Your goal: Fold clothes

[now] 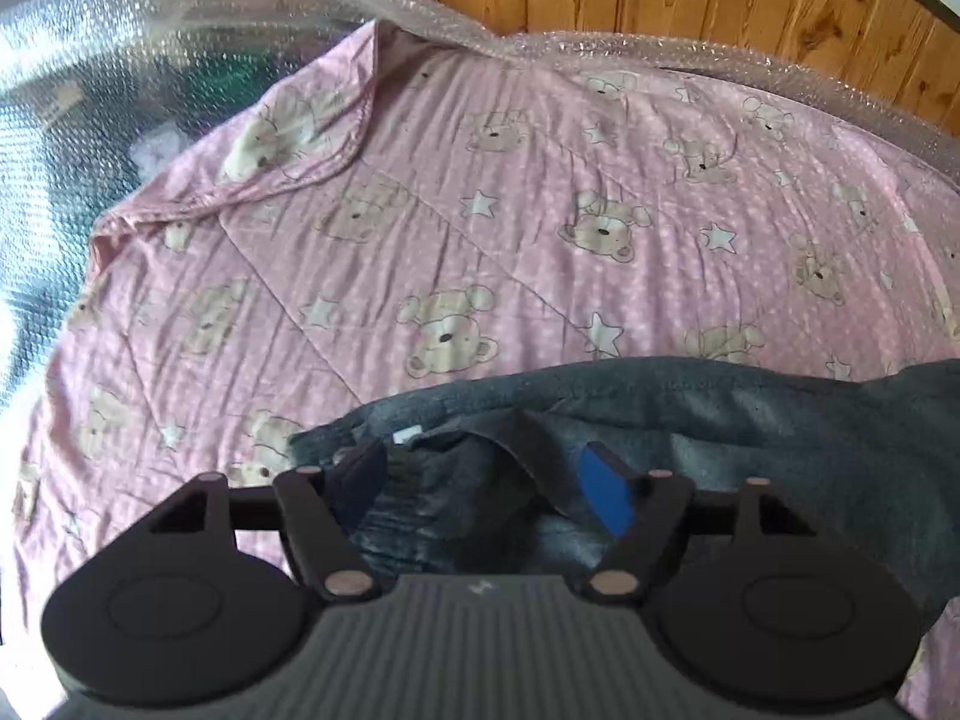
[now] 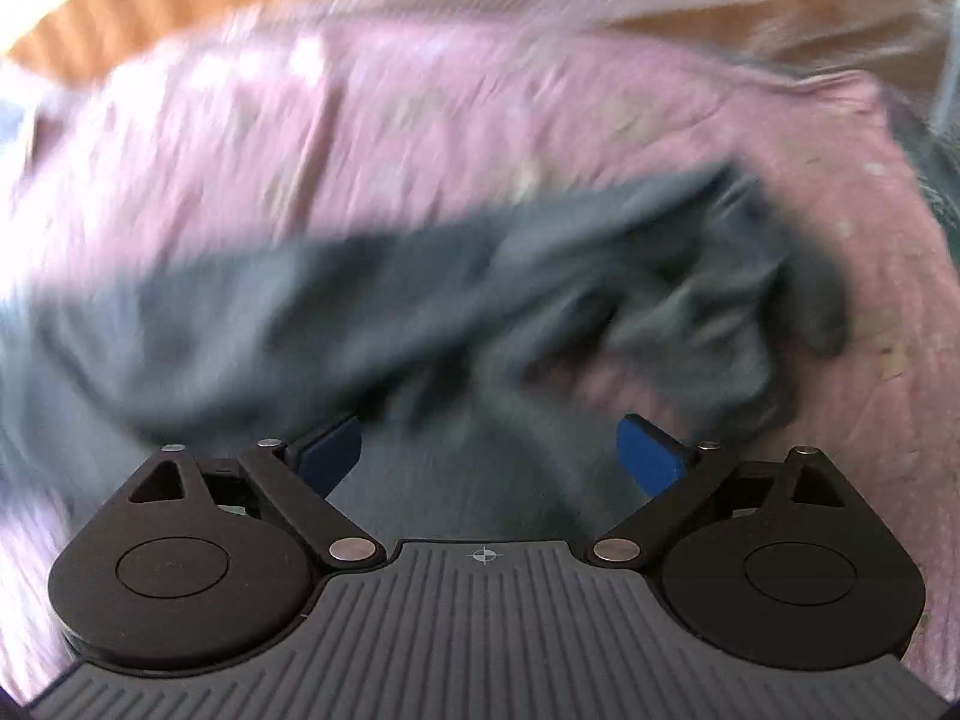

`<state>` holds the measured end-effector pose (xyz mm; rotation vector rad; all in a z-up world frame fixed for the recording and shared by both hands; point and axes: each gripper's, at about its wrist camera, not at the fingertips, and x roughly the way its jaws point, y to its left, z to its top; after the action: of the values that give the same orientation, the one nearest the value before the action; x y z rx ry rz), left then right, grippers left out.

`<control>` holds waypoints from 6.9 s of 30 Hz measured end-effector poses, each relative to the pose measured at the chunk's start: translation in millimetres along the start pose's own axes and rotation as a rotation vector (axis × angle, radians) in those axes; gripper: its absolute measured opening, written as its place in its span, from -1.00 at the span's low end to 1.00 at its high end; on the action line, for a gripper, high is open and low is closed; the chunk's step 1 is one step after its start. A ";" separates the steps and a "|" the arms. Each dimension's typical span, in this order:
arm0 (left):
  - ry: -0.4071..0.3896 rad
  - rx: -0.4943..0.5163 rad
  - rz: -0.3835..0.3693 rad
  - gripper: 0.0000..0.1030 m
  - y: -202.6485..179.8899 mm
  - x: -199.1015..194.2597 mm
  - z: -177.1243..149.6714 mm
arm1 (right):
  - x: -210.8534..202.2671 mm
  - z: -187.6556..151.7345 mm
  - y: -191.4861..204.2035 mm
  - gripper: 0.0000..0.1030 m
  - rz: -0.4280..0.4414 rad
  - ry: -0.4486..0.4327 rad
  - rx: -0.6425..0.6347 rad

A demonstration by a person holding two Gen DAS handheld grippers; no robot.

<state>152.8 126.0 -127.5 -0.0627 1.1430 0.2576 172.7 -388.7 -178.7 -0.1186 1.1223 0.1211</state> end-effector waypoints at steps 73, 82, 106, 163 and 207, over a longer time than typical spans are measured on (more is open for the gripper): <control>0.036 0.182 0.004 0.35 46.5 61.9 -2.0 | 66.9 70.8 -163.2 0.49 -0.080 -0.036 0.138; -0.271 0.089 0.006 -0.77 66.8 -10.7 109.5 | 14.7 123.2 -161.8 -0.82 -0.100 -0.158 -0.003; -0.065 -0.007 0.224 -0.50 69.7 112.7 177.6 | 95.2 131.9 -225.7 0.28 -0.140 -0.108 0.405; -0.043 -0.376 -0.114 -0.91 143.8 -68.5 -73.9 | -161.5 -79.2 -187.6 -0.93 -0.076 -0.264 0.458; -0.005 -0.479 0.096 -0.36 90.7 -21.1 -146.6 | -113.0 -126.2 -260.7 0.42 -0.122 -0.299 0.673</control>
<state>-7.3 183.8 -162.1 -0.4297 1.0601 0.6130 52.7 -669.9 -122.0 0.4191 0.8059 -0.3401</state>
